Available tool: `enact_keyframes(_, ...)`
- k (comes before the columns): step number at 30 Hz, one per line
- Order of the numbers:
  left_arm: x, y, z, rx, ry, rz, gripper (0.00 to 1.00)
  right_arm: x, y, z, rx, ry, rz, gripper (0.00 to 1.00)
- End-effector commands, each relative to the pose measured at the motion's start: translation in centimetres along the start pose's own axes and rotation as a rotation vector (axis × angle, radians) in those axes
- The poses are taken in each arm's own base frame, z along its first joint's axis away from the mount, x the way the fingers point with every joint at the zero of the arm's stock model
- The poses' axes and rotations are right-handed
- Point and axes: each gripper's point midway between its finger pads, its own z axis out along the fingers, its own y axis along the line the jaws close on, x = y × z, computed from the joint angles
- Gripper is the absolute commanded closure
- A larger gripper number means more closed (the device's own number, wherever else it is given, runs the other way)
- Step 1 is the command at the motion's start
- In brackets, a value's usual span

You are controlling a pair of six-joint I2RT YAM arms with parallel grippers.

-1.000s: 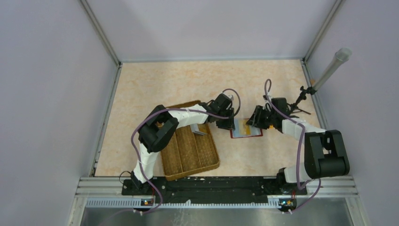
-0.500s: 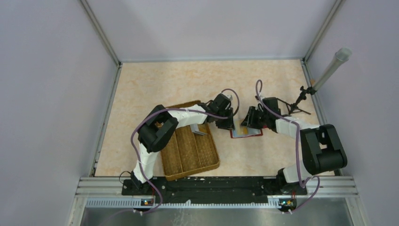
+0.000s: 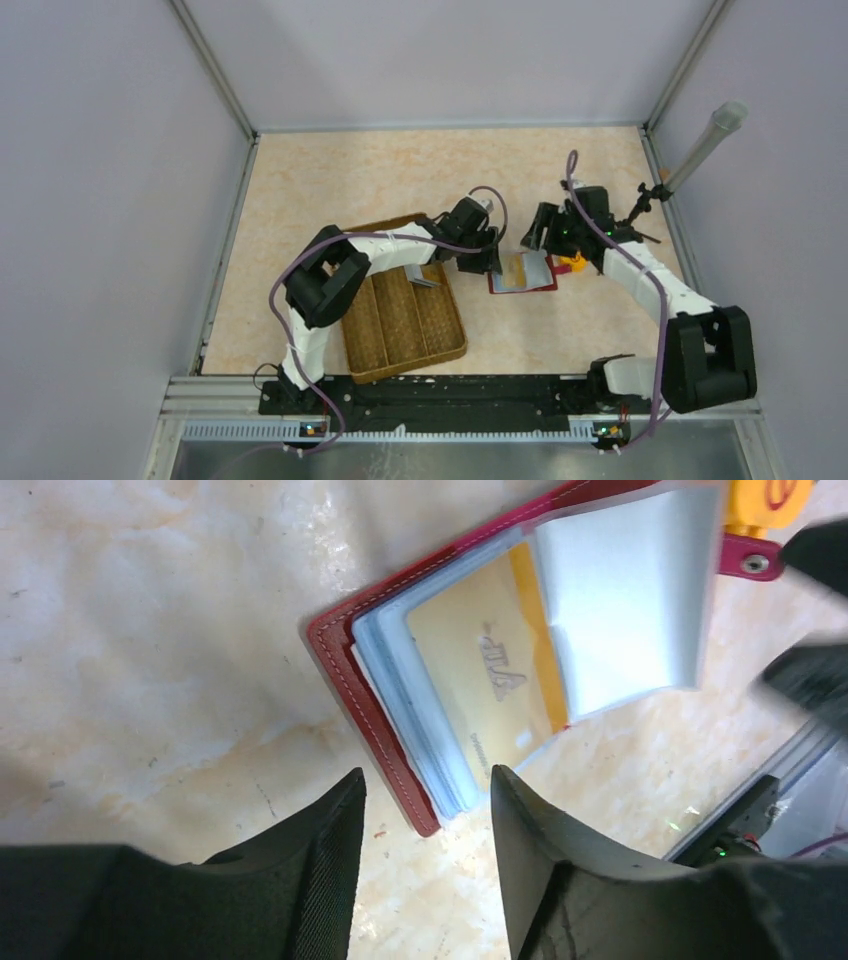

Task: Put the credit cards into the card holder
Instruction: Insert the credit card into the card holder, then close the card holder at the center of the board.

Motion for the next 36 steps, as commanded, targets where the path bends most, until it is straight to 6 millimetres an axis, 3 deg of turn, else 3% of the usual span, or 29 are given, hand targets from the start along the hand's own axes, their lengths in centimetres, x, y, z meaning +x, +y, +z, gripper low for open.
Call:
enact_keyframes(1,-2.8,-3.4,-3.7,0.080,-0.099,0.052,0.47,-2.6,-4.4,-3.7,0.174,-0.069,0.041,0.37)
enact_keyframes(6,-4.1,-4.7,-6.0,0.113,-0.146,0.076,0.39,-1.6,-9.3,-4.8,0.358,-0.068,0.098,0.31)
enact_keyframes(10,-4.4,-4.9,-7.1,0.123,-0.158,0.078,0.38,0.1,-10.1,-4.2,0.377,-0.033,0.131,0.37)
enact_keyframes(16,-4.5,-4.5,-8.0,0.123,-0.173,0.073,0.38,1.2,-10.3,-3.6,0.369,-0.008,0.141,0.55)
enact_keyframes(28,-4.5,-4.3,-8.3,0.130,-0.175,0.061,0.38,1.6,-10.8,-0.9,0.341,0.019,0.122,0.59)
enact_keyframes(34,-4.4,-3.9,-8.6,0.122,-0.180,0.055,0.38,0.7,-9.5,-0.3,0.259,0.004,0.090,0.80)
enact_keyframes(36,-4.4,-3.7,-8.6,0.122,-0.179,0.053,0.38,0.3,-8.9,-0.7,0.230,-0.012,0.080,0.93)
